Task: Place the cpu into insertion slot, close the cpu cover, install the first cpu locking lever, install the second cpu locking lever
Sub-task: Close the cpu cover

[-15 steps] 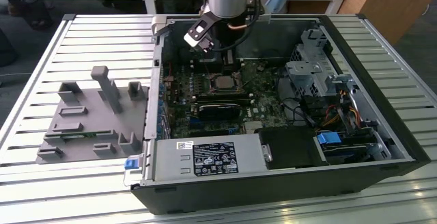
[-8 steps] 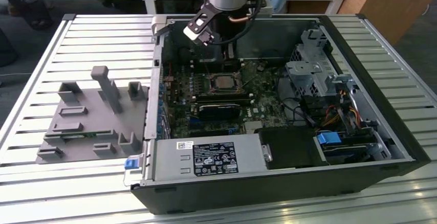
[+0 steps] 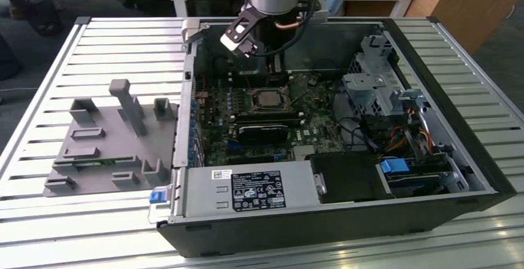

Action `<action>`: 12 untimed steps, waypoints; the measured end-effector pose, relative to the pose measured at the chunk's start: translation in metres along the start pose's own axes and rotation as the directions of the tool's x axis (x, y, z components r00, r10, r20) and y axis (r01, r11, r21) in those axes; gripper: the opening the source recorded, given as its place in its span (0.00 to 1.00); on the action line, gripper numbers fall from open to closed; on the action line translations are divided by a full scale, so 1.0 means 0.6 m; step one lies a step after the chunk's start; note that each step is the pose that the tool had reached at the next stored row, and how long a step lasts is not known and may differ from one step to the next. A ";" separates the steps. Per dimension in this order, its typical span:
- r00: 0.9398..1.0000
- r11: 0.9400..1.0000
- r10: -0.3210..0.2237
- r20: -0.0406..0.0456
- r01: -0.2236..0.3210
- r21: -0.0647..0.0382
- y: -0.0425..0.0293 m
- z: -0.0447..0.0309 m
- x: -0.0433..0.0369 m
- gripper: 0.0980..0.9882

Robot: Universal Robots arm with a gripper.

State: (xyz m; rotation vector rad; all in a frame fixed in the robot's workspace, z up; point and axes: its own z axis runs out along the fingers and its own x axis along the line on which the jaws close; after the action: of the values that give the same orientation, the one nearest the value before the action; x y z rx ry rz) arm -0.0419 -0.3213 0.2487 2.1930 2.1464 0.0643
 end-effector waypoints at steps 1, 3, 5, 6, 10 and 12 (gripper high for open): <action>1.000 1.000 0.000 0.000 0.000 0.001 0.003 0.000 0.000 0.01; 1.000 1.000 0.000 0.000 0.000 0.004 0.015 0.001 0.000 0.01; 1.000 1.000 0.000 0.000 0.000 0.008 0.027 0.002 0.000 0.01; 1.000 1.000 0.000 0.000 0.000 0.010 0.029 0.001 0.000 0.01; 1.000 1.000 0.000 -0.002 0.000 0.015 0.035 -0.008 0.000 0.01; 1.000 1.000 0.000 -0.003 0.000 0.018 0.039 -0.011 0.000 0.01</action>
State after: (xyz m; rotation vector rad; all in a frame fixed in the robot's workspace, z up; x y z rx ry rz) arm -0.0189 -0.3214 0.2569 2.2039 2.1572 0.0479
